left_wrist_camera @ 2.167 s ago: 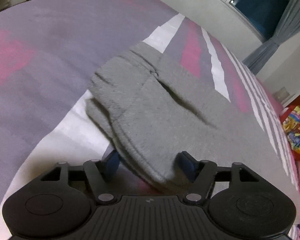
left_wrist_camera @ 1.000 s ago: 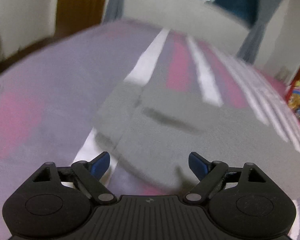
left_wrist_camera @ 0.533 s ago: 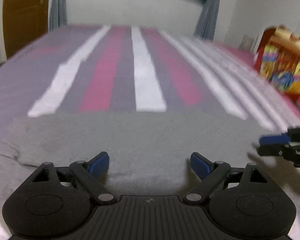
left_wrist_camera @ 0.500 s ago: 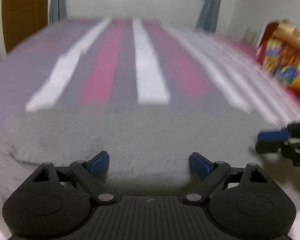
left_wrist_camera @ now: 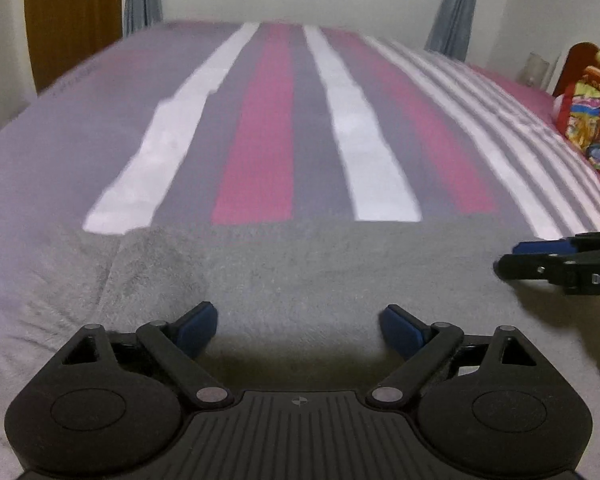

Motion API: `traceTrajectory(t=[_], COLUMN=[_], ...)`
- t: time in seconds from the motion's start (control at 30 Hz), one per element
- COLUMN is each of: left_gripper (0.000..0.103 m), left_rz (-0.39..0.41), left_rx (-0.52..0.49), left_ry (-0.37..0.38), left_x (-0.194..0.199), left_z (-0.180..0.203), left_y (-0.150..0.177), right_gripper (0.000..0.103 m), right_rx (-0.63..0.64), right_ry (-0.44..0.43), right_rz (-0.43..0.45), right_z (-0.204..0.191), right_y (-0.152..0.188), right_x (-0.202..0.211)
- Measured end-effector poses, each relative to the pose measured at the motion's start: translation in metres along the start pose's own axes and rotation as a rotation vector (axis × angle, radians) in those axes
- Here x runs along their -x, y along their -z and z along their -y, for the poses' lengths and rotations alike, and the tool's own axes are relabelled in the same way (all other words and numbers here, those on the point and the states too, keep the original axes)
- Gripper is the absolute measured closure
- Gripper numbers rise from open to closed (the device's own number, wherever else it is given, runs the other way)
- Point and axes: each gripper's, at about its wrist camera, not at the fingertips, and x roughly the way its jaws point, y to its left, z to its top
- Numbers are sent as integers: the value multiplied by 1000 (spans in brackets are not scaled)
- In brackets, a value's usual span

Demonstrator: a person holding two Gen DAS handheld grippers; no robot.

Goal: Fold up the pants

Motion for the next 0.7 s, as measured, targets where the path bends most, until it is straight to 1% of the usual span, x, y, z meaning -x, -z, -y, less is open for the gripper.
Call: traceTrajectory(t=[0.03,0.07,0.1,0.13,0.2,0.27,0.33,0.37,0.43,0.47,0.53,0.57,0.6,0.63,0.7], left_gripper=[13,13,13,13,13,13,13,13,13,13,13,13,13,13,13], left_rz=[12,15,14,10,-4,10,24,26,23,17,6,0,-4,-5,11], left_rx=[-3,-9,-14,-11,22,38,46,52,64,61,55,55,61,68,78], left_ry=[13,19,17,8,7,22,26,30,29,23,11,4,-5,-11,-23], left_x=[6,12,19,25,37,46,57,59,63,65,67,67,69,72,80], left_z=[1,1,0,-3,-11,-23,-26,-27,-28,-27,-25,-23,-22,-21,-18], left_y=[4,9,16,22,41,53,67,70,77,78,78,78,77,76,78], right_gripper=[57,54,51,50,51,50,50,50,57,58,57,56,56,55,51], right_rx=[4,15,33,43,28,-18,-99,-159,-277,-335,-453,-530,-593,-643,-696], right_ry=[-5,-34,-42,-22,11,48,104,145,197,241,378,448,478,478,479], right_rz=[22,44,38,22,29,46,77,90,122,139,164,172,169,186,271], right_z=[0,4,11,19,54,96,150,184,247,272,317,336,348,356,356], right_y=[5,13,23,32,61,85,108,123,151,162,186,199,208,218,233], right_x=[12,25,35,43,72,103,134,153,190,208,242,258,268,282,312])
